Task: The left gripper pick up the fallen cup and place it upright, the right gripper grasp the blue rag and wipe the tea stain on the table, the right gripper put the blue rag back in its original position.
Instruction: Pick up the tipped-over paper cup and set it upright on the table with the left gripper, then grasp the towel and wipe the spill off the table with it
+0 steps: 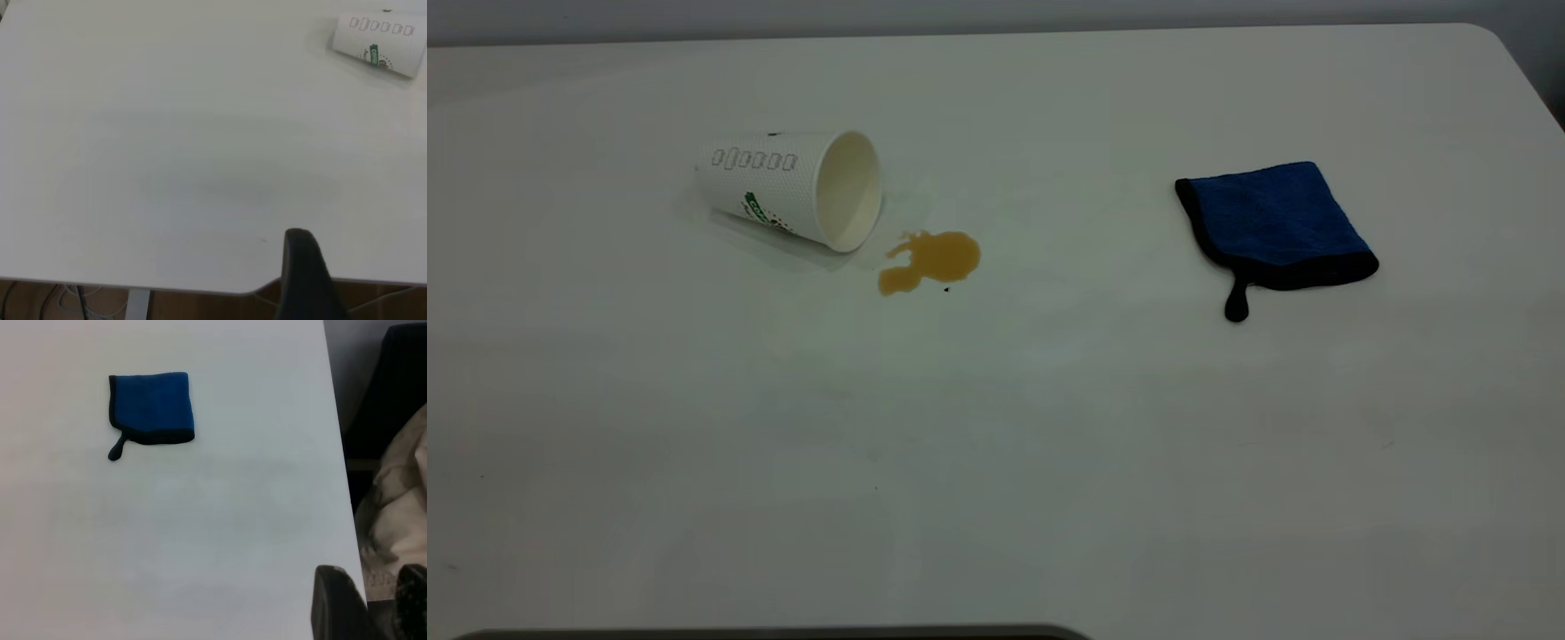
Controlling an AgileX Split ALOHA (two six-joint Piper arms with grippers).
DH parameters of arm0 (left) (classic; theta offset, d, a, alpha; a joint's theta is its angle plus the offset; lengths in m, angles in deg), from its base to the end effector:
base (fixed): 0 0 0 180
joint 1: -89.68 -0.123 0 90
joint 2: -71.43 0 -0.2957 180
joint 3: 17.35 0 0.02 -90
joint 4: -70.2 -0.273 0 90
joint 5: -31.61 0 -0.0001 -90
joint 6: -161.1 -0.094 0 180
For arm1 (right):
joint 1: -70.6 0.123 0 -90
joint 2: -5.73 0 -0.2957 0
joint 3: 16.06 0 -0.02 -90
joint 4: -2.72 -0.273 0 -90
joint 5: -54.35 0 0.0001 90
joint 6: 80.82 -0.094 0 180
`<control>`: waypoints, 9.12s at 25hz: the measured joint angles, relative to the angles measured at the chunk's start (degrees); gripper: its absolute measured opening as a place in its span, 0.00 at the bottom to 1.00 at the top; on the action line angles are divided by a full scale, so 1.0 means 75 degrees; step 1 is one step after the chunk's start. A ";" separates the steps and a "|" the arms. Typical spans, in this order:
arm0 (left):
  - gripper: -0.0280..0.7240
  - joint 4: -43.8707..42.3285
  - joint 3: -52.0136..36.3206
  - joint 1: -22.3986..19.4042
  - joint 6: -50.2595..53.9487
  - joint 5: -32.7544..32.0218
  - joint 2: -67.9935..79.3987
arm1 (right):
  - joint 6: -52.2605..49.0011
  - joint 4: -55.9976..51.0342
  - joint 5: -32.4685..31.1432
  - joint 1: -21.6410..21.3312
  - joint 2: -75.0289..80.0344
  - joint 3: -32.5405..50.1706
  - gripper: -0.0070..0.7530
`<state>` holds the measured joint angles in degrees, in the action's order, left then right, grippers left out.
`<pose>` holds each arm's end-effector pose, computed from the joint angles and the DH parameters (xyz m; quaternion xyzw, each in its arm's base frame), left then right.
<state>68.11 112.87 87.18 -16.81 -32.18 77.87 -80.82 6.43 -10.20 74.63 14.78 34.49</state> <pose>0.0031 0.0032 0.2775 -0.0359 0.8652 0.0200 0.4998 0.0113 -0.0047 0.2722 -0.0297 0.8826 -0.0159 0.4689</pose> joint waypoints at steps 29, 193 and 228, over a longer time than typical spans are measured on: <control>0.68 0.0000 0.0000 0.0000 0.0000 0.0000 0.0000 | -0.0044 0.0000 0.0000 0.0000 0.0000 0.0000 0.32; 0.25 0.1928 0.8175 0.1103 -0.1345 0.4067 1.7740 | 0.0000 0.0000 0.0000 0.0000 0.0000 0.0000 0.32; 0.68 0.1315 0.6936 0.1103 -0.0947 -0.0399 1.0963 | 0.0000 0.0000 0.0000 0.0000 0.0000 0.0000 0.32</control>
<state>77.96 164.89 95.45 -23.91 -35.18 160.09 -80.82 6.43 -10.20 74.63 14.78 34.49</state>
